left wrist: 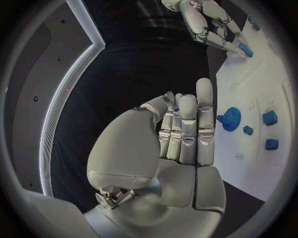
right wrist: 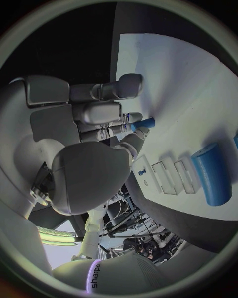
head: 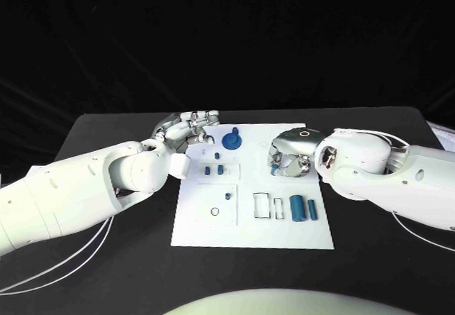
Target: Assemble the parts on the task board
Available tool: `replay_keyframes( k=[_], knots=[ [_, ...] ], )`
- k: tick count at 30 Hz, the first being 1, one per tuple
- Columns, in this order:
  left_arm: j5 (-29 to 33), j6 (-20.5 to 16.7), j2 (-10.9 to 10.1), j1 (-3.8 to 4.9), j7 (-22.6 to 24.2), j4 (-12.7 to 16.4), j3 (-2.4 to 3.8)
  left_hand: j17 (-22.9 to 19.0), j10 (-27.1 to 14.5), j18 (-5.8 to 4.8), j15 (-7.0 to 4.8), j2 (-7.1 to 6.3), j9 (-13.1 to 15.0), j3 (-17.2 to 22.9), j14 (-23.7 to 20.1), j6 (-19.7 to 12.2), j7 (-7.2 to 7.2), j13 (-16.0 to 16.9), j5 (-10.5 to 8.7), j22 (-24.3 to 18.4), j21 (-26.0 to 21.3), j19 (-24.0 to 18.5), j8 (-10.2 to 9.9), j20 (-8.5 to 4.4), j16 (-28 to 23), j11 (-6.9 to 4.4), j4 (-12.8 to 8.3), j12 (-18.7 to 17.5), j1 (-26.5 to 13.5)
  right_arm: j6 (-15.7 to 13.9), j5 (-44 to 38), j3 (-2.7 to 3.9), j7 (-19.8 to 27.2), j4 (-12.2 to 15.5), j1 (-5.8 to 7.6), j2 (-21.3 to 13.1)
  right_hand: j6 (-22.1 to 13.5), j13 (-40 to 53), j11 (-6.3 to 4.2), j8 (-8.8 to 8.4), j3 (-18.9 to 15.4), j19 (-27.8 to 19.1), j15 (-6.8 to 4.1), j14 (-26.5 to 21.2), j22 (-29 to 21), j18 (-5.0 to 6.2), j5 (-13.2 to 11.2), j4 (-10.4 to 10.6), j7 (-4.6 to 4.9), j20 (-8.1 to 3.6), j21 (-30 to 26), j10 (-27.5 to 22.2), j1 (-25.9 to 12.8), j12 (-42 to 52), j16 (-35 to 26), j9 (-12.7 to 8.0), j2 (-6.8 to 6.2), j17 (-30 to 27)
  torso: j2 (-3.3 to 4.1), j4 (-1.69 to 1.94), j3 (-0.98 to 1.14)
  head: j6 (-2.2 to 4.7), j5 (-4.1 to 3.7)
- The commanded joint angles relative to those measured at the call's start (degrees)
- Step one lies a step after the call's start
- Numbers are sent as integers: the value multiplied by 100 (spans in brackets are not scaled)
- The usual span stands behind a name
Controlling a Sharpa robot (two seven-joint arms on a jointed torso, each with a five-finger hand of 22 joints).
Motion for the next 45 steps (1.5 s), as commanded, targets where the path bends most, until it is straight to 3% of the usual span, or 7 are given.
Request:
replay_keyframes(
  k=[1, 12, 20, 26, 36, 45],
  knots=[
    [-28, 110, 8, 0, 28, 6, 3, -6, -36, 59, 11, 48, -7, -34, -43, -37, 9, 7, -5, -8, -37, 1, 22, -14, -16, 11, -13, 39, 2, 106, -145, -21, 10, -42, -41, 15, 65, 9, -8, 40, 47, 56, -30, 186, 27, -61, -26, 6, 1, -9, 34, 62, 22, 1, 40, 11, 66, 14, -1, 1, 1, -11, 0],
    [-28, 115, 7, -1, 20, 7, 3, -19, -55, 58, 15, 54, -8, -47, -56, -45, 11, 20, -5, -11, -46, -2, 28, -10, -17, 14, -13, 63, -8, -53, -184, -25, 7, -62, -59, 35, 102, 10, -20, 49, 102, 77, -43, 190, 85, -71, -45, -22, -2, -23, 73, 123, 68, -27, 62, 22, 98, 35, -4, -3, 1, -10, -13],
    [-28, 116, 11, -1, 19, 2, 3, -19, -55, 58, 15, 54, -8, -47, -56, -45, 11, 20, -5, -11, -46, -2, 28, -10, -17, 14, -13, 63, -8, -677, -19, -19, 22, 72, -63, -45, 155, 14, -33, 65, 177, 152, -57, 196, 305, -106, -139, -48, 1, -40, 209, 215, 106, -63, 101, 41, 147, 75, -4, -1, 1, -1, -27],
    [-28, 113, 12, -2, 19, -3, 3, -19, -55, 58, 15, 54, -8, -47, -56, -45, 11, 20, -5, -11, -46, -2, 28, -10, -17, 14, -13, 63, -8, -1033, 275, 25, -1, 330, -10, -222, 157, 14, -33, 65, 184, 159, -60, 197, 324, -109, -147, -51, 3, -42, 221, 218, 109, -68, 106, 42, 149, 80, -4, -1, -3, 3, -33],
    [-28, 111, 8, -5, 21, -2, 3, -19, -55, 58, 15, 54, -8, -47, -56, -45, 11, 20, -5, -11, -46, -2, 28, -10, -17, 14, -13, 63, -8, -1071, 626, 56, 34, 780, 69, -285, 158, 13, -31, 65, 188, 163, -61, 198, 336, -110, -152, -52, 7, -44, 229, 219, 109, -73, 111, 43, 149, 86, 2, -3, 1, 8, -11],
    [-28, 112, 14, -6, 28, -19, 3, -19, -55, 58, 15, 54, -8, -47, -56, -45, 11, 20, -5, -11, -46, -2, 28, -10, -17, 14, -13, 63, -8, -974, 743, 34, 171, 1063, -90, 147, 155, 11, -25, 61, 198, 158, -62, 195, 320, -107, -154, -48, 18, -48, 224, 218, 103, -88, 102, 44, 156, 70, 0, 3, -1, -11, 14]
  ],
)
